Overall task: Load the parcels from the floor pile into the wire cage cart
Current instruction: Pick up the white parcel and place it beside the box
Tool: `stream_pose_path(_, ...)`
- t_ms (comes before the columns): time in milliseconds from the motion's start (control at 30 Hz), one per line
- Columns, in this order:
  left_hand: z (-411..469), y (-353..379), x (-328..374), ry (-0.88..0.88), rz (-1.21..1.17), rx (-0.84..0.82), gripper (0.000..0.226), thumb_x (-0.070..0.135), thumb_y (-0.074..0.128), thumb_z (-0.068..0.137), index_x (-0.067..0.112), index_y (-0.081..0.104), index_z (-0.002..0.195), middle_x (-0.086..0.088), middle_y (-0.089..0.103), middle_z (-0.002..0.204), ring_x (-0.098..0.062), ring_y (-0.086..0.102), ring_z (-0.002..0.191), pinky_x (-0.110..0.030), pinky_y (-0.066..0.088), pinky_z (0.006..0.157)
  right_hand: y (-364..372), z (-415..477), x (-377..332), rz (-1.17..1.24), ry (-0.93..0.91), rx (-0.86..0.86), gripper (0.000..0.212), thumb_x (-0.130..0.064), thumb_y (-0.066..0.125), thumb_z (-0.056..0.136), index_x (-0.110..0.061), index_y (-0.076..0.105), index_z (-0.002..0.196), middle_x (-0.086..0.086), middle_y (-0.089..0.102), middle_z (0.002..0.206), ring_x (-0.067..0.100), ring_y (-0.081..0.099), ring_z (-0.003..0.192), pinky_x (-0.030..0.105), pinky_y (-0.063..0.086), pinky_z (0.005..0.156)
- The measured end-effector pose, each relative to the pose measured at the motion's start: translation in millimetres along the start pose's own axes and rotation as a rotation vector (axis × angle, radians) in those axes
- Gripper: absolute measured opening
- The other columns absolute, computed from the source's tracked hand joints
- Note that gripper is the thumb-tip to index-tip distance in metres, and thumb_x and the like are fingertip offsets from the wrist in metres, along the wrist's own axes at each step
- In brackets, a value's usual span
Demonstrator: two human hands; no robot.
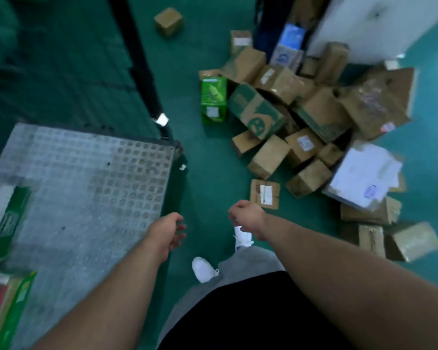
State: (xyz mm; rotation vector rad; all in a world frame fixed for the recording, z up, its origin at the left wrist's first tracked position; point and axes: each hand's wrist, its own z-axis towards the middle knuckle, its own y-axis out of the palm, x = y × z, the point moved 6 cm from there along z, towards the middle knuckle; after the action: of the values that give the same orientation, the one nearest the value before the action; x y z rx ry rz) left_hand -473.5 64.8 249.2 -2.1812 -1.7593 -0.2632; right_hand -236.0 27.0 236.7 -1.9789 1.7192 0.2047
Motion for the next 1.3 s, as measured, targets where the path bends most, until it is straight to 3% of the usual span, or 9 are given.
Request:
stream_pose_path(133,-7,60,29,0.055,0.151,-0.052,0.022,0.027,0.054,0.101,0.014,0.064,0.115,-0.007,0.069,0.110,-0.023,0.065,0.087,-0.034,0.048,0.073,-68,-7,21,0.183,0.001,0.056,0.013,-0.009,0.046,0.104,-0.011,0.058,0.110,0.013,0.060,0.095,0.019,0.052,0.069,0.021,0.040,0.052)
stream_pose_path(200,-8,108,52,0.096,0.244,-0.048,0.021,0.028,0.054,0.100,0.015,0.065,0.113,-0.005,0.070,0.109,-0.022,0.066,0.088,-0.034,0.049,0.073,-116,-9,40,0.285,-0.017,0.130,0.009,-0.015,0.050,0.102,-0.015,0.059,0.105,0.009,0.062,0.096,0.015,0.054,0.067,0.022,0.043,0.055)
stream_pose_path(333,-11,232,96,0.156,0.391,-0.051,0.020,0.027,0.055,0.098,0.015,0.066,0.110,-0.002,0.069,0.096,-0.018,0.062,0.074,-0.030,0.045,0.062,-214,-3,97,0.427,0.047,0.215,0.013,-0.020,0.054,0.099,-0.017,0.065,0.092,0.007,0.069,0.097,0.018,0.059,0.076,0.025,0.042,0.057)
stream_pose_path(500,-32,412,119,0.195,0.568,-0.211,0.017,0.025,0.051,0.100,0.015,0.064,0.106,-0.002,0.067,0.094,-0.019,0.061,0.079,-0.030,0.043,0.063,-343,5,174,0.555,0.129,0.343,0.012,-0.013,0.053,0.099,-0.014,0.064,0.095,0.005,0.067,0.088,0.015,0.058,0.069,0.018,0.043,0.047)
stream_pose_path(700,-70,558,126,0.200,0.715,-0.422,0.026,0.031,0.051,0.102,0.017,0.064,0.119,-0.004,0.070,0.110,-0.020,0.066,0.091,-0.034,0.052,0.074,-464,5,241,0.582,0.208,0.457,0.010,-0.011,0.054,0.099,-0.018,0.056,0.105,0.007,0.060,0.104,0.021,0.056,0.092,0.027,0.049,0.071)
stream_pose_path(833,-72,585,135,0.186,0.826,-0.427,0.024,0.031,0.052,0.102,0.018,0.066,0.117,-0.005,0.071,0.113,-0.024,0.069,0.102,-0.037,0.054,0.084,-489,16,250,0.616,0.238,0.442,0.009,-0.011,0.052,0.101,-0.018,0.054,0.107,0.007,0.058,0.107,0.021,0.055,0.091,0.033,0.051,0.081)
stream_pose_path(967,-46,593,156,0.159,0.936,-0.389,0.028,0.028,0.053,0.100,0.013,0.064,0.120,-0.011,0.071,0.118,-0.024,0.066,0.091,-0.032,0.052,0.069,-485,28,239,0.771,0.259,0.420,0.011,-0.012,0.053,0.101,-0.017,0.055,0.111,0.007,0.060,0.108,0.012,0.056,0.072,0.023,0.045,0.059)
stream_pose_path(1133,-19,615,193,0.191,1.101,-0.376,0.022,0.027,0.047,0.103,0.014,0.062,0.111,-0.011,0.068,0.119,-0.026,0.064,0.102,-0.034,0.049,0.073,-472,36,233,0.936,0.331,0.461,0.011,-0.011,0.049,0.104,-0.012,0.057,0.111,0.010,0.060,0.106,0.019,0.056,0.077,0.025,0.042,0.060)
stream_pose_path(1300,1,660,227,0.215,1.159,-0.363,0.015,0.023,0.046,0.101,0.016,0.058,0.093,-0.005,0.063,0.100,-0.023,0.056,0.090,-0.031,0.047,0.073,-468,50,249,1.034,0.462,0.493,0.022,-0.018,0.051,0.104,-0.007,0.062,0.119,0.011,0.069,0.112,0.019,0.063,0.086,0.030,0.048,0.070)
